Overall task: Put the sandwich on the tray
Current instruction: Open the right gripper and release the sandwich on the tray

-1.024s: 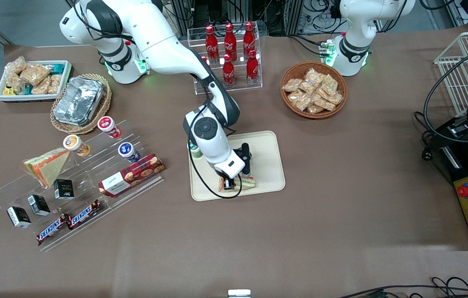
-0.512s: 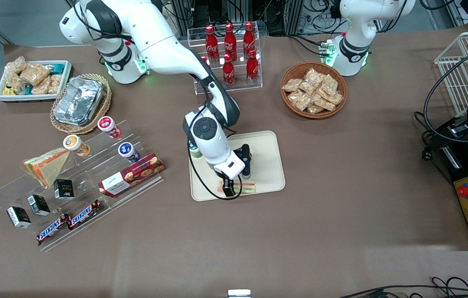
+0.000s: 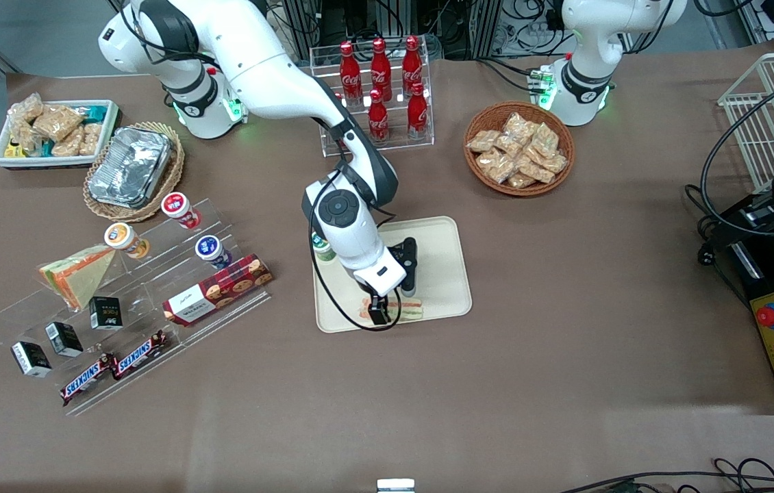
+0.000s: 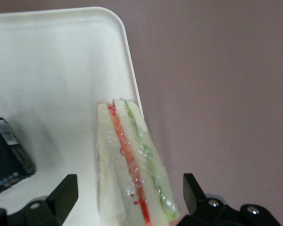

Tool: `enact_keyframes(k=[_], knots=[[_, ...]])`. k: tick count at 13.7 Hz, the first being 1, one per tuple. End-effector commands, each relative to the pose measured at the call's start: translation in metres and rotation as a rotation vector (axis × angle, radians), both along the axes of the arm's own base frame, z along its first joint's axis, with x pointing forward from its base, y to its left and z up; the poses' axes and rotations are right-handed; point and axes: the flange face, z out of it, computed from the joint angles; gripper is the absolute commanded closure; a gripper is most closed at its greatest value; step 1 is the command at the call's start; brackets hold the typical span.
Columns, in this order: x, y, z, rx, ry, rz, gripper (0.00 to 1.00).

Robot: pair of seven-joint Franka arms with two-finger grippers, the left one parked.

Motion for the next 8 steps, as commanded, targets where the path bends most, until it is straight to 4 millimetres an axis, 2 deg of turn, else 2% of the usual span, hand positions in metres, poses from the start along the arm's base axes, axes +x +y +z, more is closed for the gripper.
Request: enact_keyframes(k=[1,5,8], knots=[[-0.007,-0.025,0.048,0.024,0.126,-0.118,0.01],[0.009,-0.090,0.113,-0.042,0.251,-0.300,0.01],[0.030,-0.154,0.146,-0.110,0.267,-0.374,0.01]])
